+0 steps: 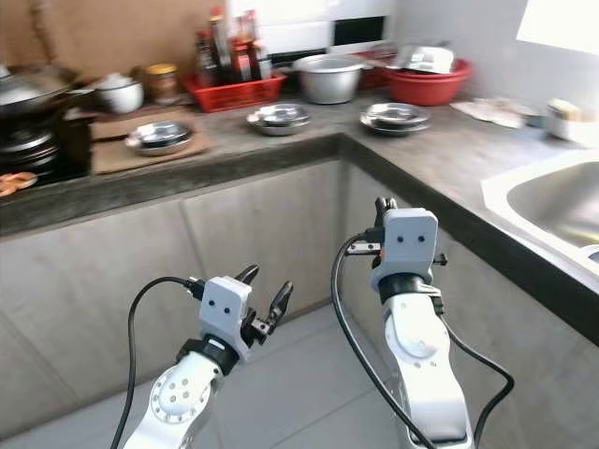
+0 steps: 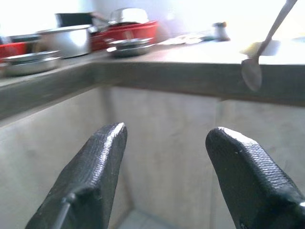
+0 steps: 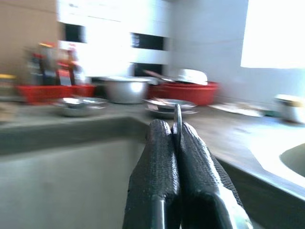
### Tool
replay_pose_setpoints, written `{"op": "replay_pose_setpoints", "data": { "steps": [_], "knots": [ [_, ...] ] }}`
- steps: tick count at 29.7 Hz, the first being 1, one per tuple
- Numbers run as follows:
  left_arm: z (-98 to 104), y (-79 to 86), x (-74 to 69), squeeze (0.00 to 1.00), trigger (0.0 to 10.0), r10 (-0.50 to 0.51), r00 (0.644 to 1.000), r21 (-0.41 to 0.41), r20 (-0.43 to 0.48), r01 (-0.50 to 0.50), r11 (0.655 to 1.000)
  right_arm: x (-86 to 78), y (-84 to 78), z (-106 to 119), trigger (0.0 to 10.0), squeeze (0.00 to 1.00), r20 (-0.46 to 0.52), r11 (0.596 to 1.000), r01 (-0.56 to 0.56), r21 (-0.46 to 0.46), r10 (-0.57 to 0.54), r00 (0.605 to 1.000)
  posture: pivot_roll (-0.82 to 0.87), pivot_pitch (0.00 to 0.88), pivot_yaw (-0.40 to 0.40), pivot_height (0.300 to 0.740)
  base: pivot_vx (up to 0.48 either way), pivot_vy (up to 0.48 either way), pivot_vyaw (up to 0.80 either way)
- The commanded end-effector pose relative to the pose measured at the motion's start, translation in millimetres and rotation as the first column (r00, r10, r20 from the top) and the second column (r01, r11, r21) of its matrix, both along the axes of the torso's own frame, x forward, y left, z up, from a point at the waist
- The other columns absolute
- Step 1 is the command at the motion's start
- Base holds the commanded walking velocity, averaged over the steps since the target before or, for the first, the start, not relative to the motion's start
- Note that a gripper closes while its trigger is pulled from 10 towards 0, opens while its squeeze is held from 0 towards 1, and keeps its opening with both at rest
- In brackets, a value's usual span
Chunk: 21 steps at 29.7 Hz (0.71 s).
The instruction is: Kitchen organization
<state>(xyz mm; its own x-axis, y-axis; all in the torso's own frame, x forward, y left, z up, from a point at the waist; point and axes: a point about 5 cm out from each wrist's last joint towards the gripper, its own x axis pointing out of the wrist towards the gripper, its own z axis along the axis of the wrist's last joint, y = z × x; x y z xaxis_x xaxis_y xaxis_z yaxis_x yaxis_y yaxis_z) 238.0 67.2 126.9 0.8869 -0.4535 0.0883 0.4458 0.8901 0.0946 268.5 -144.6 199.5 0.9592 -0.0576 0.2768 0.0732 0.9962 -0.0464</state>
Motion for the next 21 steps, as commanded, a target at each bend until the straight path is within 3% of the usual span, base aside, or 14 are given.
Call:
{"op": "replay_pose_setpoints", "data": {
  "steps": [1,21],
  "knots": [
    [-0.1,6.5,2.0,0.0,10.0,0.018,1.0,0.019,0.003,-0.018,1.0,-0.6,7.1,5.2,10.0,0.0,0.017,1.0,-0.026,0.009,0.025,1.0,0.1,0.0,-0.016,0.74,0.0,0.428,-0.8],
    [-0.6,6.1,2.5,0.0,10.0,0.015,1.0,0.022,0.001,-0.015,1.0,-0.5,8.3,6.8,10.0,0.0,0.022,1.0,-0.022,-0.002,0.022,1.0,0.1,0.0,-0.015,0.74,0.0,0.381,-0.8]
  ]
}}
